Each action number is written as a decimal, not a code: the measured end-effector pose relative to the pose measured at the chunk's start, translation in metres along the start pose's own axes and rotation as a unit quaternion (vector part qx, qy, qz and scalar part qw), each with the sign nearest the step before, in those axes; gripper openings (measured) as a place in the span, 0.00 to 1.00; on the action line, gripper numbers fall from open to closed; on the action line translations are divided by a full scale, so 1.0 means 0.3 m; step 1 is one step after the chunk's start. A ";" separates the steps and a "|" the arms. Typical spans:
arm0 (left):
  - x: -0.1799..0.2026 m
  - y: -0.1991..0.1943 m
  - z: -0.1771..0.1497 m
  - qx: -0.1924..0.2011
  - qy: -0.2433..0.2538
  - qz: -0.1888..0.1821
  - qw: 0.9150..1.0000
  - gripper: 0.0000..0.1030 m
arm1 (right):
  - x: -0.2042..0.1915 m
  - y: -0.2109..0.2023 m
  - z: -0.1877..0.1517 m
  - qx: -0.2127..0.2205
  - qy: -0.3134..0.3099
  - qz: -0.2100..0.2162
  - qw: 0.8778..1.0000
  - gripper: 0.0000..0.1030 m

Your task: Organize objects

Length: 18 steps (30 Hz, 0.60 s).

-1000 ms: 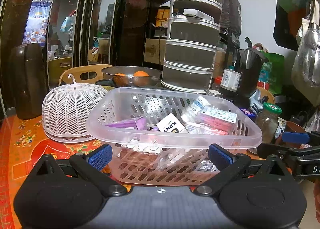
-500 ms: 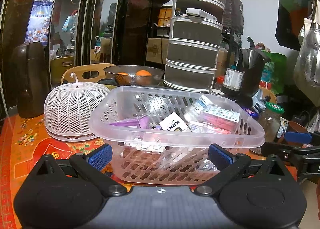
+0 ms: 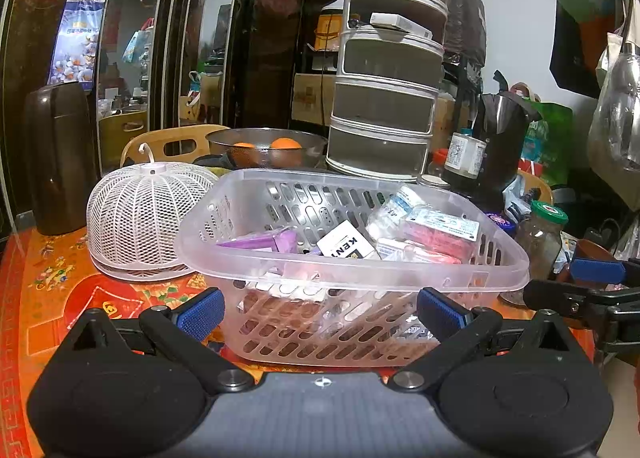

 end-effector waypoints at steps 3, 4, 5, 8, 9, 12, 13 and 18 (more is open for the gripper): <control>0.001 0.001 -0.002 0.000 0.000 0.000 1.000 1.00 | -0.002 -0.001 -0.001 0.000 0.001 0.001 1.000 1.00; 0.001 0.001 -0.002 0.000 0.000 0.000 1.000 1.00 | -0.002 -0.001 -0.001 0.000 0.001 0.002 1.000 1.00; 0.001 0.001 -0.002 0.000 0.000 0.000 1.000 1.00 | -0.005 -0.001 -0.003 0.000 0.000 0.002 1.000 1.00; 0.004 0.001 -0.005 -0.001 0.000 0.001 1.000 1.00 | -0.008 -0.002 -0.003 0.001 -0.002 0.003 1.000 1.00; 0.004 0.001 -0.005 -0.002 0.000 0.001 1.000 1.00 | -0.008 -0.002 -0.004 0.000 -0.002 0.003 1.000 1.00; 0.007 0.002 -0.010 -0.003 0.001 0.000 1.000 1.00 | -0.010 -0.004 -0.004 0.001 -0.005 0.003 1.000 1.00; 0.008 0.004 -0.012 -0.004 0.001 0.000 1.000 1.00 | -0.011 -0.004 -0.004 0.001 -0.006 0.004 1.000 1.00; 0.012 0.005 -0.015 -0.005 0.000 0.000 1.000 1.00 | -0.016 -0.003 -0.006 -0.001 -0.007 0.005 1.000 1.00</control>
Point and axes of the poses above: each gripper's, at about its wrist camera, not at the fingertips, and y roughly the way its jaws point, x to its right, z to its top, the point moved 8 cm from there along y, roughly the way its jaws point, and after that the axes turned 12 degrees about x, right-handed, at the moved point
